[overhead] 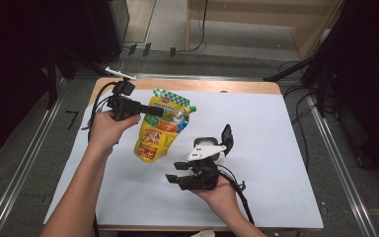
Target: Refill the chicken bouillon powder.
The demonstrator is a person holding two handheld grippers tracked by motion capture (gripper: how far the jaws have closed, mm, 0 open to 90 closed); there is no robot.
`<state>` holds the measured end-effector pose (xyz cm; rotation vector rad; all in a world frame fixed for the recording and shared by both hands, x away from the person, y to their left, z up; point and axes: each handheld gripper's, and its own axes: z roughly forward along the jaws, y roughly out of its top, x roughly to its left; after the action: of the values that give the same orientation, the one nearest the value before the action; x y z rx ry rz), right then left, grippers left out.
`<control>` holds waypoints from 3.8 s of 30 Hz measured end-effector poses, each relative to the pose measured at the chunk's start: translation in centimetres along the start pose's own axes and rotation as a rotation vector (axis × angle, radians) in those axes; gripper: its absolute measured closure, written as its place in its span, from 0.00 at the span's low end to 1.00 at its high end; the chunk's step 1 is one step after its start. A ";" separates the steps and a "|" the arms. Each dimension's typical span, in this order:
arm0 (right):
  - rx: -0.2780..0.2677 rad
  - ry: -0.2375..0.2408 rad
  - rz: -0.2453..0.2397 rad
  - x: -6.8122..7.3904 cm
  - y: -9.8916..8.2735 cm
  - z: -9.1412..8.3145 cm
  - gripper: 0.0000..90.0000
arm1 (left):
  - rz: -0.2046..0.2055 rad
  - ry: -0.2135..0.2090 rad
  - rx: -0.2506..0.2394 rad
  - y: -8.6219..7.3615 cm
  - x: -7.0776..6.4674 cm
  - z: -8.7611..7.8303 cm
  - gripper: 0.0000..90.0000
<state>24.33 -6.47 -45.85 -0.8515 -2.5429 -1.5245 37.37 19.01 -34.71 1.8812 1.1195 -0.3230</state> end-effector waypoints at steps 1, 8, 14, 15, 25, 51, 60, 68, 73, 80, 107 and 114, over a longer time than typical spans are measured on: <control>0.004 0.000 -0.001 -0.1 -0.1 -0.1 0.54 | -0.018 0.003 -0.005 0.2 0.3 0.1 1.00; 0.005 -0.016 0.012 -0.5 -0.9 -0.6 0.54 | -0.013 0.008 -0.031 1.8 2.1 1.3 1.00; 0.011 -0.026 -0.007 -0.6 -1.1 -0.3 0.54 | -0.001 0.028 -0.072 2.4 3.8 2.2 1.00; 0.014 -0.027 -0.008 -0.6 -1.1 -0.3 0.54 | -0.005 0.038 -0.069 2.4 4.2 2.4 1.00; 0.013 -0.028 -0.002 -1.0 -1.3 0.0 0.54 | 0.011 0.045 -0.079 1.7 4.5 2.4 1.00; 0.025 -0.023 -0.025 -1.3 -1.2 0.3 0.54 | 0.094 0.047 -0.095 -2.6 3.6 -0.1 0.97; 0.032 -0.012 -0.032 -1.4 -0.9 0.8 0.54 | 0.081 0.047 -0.110 -4.5 3.7 -1.2 0.95; 0.036 -0.009 -0.029 -1.6 -0.7 0.9 0.55 | 0.092 0.057 -0.120 -5.8 3.7 -2.0 0.92; 0.036 -0.011 -0.029 -1.7 -0.7 0.8 0.55 | 0.095 0.045 -0.135 -5.9 3.5 -2.1 0.90; 0.033 -0.017 -0.019 -1.8 -0.6 0.6 0.55 | 0.104 0.053 -0.142 -6.3 3.1 -2.3 0.84; 0.049 -0.037 0.020 -3.2 0.1 -1.0 0.63 | 0.063 0.124 -0.099 -7.9 3.0 -3.6 0.61; 0.044 -0.049 0.029 -3.7 0.3 -1.6 0.63 | 0.047 0.137 -0.087 -8.6 3.5 -3.8 0.58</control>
<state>27.22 -9.25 -45.99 -0.9268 -2.5757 -1.4523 31.63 25.68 -39.47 1.8721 1.1589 -0.1186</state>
